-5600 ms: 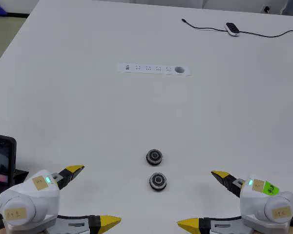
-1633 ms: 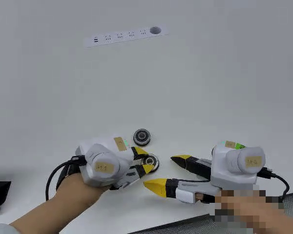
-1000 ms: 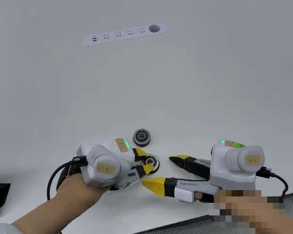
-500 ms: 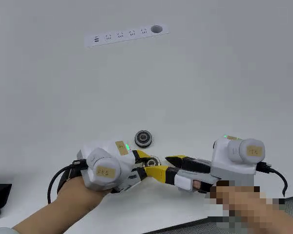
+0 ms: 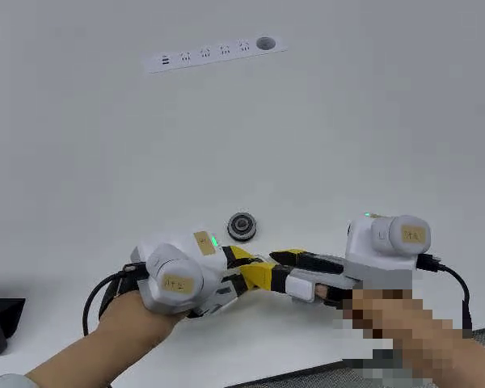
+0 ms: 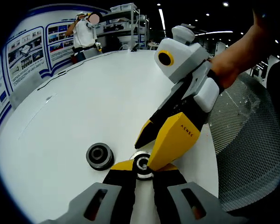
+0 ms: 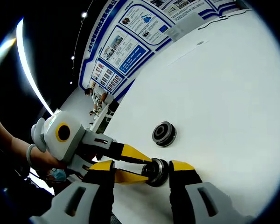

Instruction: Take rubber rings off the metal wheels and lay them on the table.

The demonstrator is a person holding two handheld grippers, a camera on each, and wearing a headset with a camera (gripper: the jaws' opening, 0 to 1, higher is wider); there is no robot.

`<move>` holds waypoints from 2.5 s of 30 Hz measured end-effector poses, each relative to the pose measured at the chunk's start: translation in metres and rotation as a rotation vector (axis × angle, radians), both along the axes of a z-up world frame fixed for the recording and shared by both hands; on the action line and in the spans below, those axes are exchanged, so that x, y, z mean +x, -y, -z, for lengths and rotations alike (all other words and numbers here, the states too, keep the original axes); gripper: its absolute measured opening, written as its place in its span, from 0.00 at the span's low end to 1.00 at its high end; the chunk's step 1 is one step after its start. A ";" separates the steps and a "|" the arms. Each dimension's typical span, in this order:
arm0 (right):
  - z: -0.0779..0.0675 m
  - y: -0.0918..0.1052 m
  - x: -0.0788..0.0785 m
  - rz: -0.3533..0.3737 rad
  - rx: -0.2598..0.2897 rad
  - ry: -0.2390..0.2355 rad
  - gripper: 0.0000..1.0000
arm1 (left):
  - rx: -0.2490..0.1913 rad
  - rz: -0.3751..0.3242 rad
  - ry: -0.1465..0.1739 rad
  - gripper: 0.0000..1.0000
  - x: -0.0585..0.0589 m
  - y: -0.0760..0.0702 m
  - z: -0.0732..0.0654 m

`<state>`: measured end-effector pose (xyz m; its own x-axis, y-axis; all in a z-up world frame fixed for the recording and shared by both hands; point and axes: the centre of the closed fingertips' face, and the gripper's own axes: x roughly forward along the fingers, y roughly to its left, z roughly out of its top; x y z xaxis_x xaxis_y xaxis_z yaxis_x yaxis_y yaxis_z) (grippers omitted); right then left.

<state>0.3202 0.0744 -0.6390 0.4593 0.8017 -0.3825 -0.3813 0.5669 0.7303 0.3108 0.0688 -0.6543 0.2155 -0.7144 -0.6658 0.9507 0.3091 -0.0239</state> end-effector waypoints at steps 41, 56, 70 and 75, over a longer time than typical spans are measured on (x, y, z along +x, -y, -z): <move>-0.002 -0.005 -0.019 -0.131 0.053 -0.133 0.55 | -0.032 -0.021 -0.007 0.13 0.000 0.000 0.000; -0.004 -0.004 -0.026 -0.140 0.066 -0.157 0.56 | -0.035 -0.026 -0.008 0.13 0.000 0.000 0.000; -0.003 0.001 -0.022 -0.122 0.062 -0.158 0.46 | -0.039 -0.028 -0.009 0.13 0.000 0.000 0.000; 0.005 0.009 -0.015 -0.091 0.013 -0.160 0.30 | -0.041 -0.030 -0.009 0.13 0.000 0.000 0.000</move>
